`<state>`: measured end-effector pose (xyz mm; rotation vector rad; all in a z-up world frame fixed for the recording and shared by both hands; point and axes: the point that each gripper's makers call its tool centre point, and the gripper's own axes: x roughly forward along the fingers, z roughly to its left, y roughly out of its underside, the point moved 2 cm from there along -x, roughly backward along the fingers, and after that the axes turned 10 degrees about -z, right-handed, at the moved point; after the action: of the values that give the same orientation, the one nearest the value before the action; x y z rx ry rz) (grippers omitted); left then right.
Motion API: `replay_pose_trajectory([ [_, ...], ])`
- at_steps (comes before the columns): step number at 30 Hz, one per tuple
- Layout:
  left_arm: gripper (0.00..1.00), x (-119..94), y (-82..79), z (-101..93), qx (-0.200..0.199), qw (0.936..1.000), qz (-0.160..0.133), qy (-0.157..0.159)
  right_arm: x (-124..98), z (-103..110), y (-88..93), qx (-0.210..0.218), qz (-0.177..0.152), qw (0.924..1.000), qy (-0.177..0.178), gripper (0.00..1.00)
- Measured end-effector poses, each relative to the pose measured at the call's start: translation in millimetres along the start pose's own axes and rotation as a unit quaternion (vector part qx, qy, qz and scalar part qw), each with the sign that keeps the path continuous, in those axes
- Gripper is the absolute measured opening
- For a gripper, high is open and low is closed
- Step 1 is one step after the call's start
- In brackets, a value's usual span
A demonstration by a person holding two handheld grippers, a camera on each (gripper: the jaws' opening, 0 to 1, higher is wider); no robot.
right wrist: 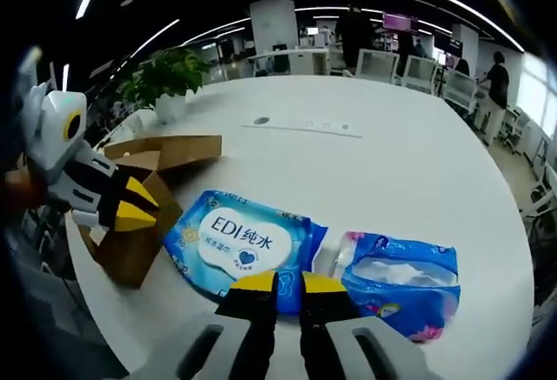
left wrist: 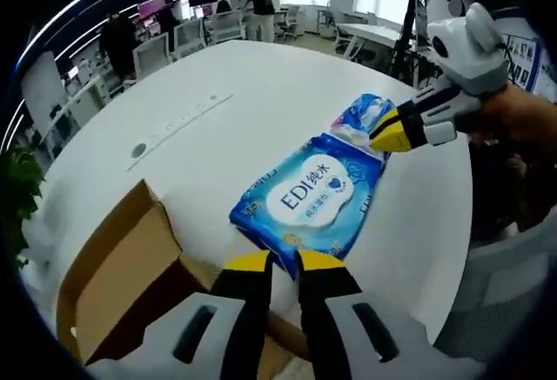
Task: Operate the shoe box by opening the lid, removing the specified soft item, and placing it in the target area until the item is outside and the box remains undamaged.
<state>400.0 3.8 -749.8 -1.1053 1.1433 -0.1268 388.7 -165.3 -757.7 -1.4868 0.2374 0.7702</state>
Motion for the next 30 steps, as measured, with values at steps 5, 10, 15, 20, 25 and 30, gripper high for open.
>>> replay_pose_trajectory([
  [5, 0.12, -12, -3.8, -1.6, -0.010, 0.9998, -0.015, -0.003, -8, 4, -3.0, -0.021, 0.004, 0.9998, -0.006, 0.11],
  [10, 0.14, -22, -4.0, -0.8, -0.015, 0.9996, -0.024, -0.006, -18, 8, -7.6, -0.036, 0.006, 0.9992, -0.015, 0.15],
  [15, 0.16, -32, -5.6, -0.5, -0.021, 0.9993, -0.031, -0.006, -25, 13, -15.5, -0.051, 0.005, 0.9984, -0.022, 0.18],
  [20, 0.17, -48, -9.4, 5.8, -0.030, 0.9985, -0.044, -0.016, -31, 24, -23.1, -0.074, 0.006, 0.9965, -0.039, 0.22],
  [25, 0.19, -62, -12.0, 14.9, -0.033, 0.9979, -0.050, -0.023, -35, 32, -31.6, -0.080, 0.003, 0.9954, -0.053, 0.24],
  [30, 0.20, -78, -13.9, 24.2, -0.047, 0.9964, -0.063, -0.032, -39, 42, -35.2, -0.097, 0.012, 0.9927, -0.070, 0.27],
])
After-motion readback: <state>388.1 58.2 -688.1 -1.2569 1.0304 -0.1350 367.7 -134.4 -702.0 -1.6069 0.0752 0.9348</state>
